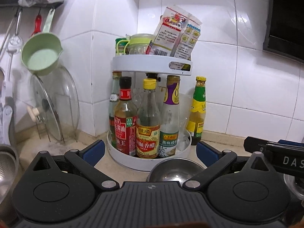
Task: Organize plates and bowls
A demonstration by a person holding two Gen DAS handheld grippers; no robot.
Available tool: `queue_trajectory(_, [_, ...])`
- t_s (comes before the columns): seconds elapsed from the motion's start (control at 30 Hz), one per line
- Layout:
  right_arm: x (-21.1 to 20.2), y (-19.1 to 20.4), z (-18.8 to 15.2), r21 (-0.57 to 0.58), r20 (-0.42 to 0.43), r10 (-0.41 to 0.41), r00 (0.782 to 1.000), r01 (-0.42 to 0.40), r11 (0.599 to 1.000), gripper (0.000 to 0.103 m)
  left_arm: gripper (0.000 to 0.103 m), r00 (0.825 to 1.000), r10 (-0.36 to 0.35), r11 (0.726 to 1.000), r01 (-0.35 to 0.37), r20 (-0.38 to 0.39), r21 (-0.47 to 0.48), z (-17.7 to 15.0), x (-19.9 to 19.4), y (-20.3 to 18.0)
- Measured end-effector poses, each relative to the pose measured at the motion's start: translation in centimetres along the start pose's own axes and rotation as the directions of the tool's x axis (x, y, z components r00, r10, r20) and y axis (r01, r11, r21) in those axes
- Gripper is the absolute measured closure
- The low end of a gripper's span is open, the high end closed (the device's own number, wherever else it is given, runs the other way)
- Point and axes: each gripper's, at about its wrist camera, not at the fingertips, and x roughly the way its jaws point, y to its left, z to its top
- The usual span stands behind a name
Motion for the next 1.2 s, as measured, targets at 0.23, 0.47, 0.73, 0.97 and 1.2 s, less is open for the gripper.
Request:
queue_trajectory(0.23, [0.14,0.1,0.02,0.02,-0.006,0.011,1.0,-0.011,1.0,0.024,0.0,1.0,0.007,1.0,-0.007,-0.006,-0.004,-0.05,0.22,0.17])
queue_trajectory(0.47, [0.31,0.25,-0.17,0.027,-0.017,0.014,1.0,-0.014,1.0,0.024,0.0,1.0,0.013,1.0,-0.013,-0.01,-0.002,-0.06,0.29,0.13])
queue_trajectory(0.73, [0.35,0.02,-0.18,0.033,-0.018,0.017,1.0,-0.016,0.999,0.024,0.0,1.0,0.019,1.0,-0.019,0.003,0.009,-0.09,0.22,-0.06])
queue_trajectory(0.97, [0.37,0.01,-0.27,0.038,-0.026,0.013,1.0,-0.012,0.999,0.024,0.0,1.0,0.008,1.0,-0.008,-0.014,-0.002,-0.16,0.48,0.09])
queue_trajectory(1.2, [0.6,-0.14,-0.21,0.05,-0.036,0.015,0.999,-0.013,0.999,0.024,0.0,1.0,0.001,1.0,-0.001,-0.01,-0.002,-0.17,0.63,0.02])
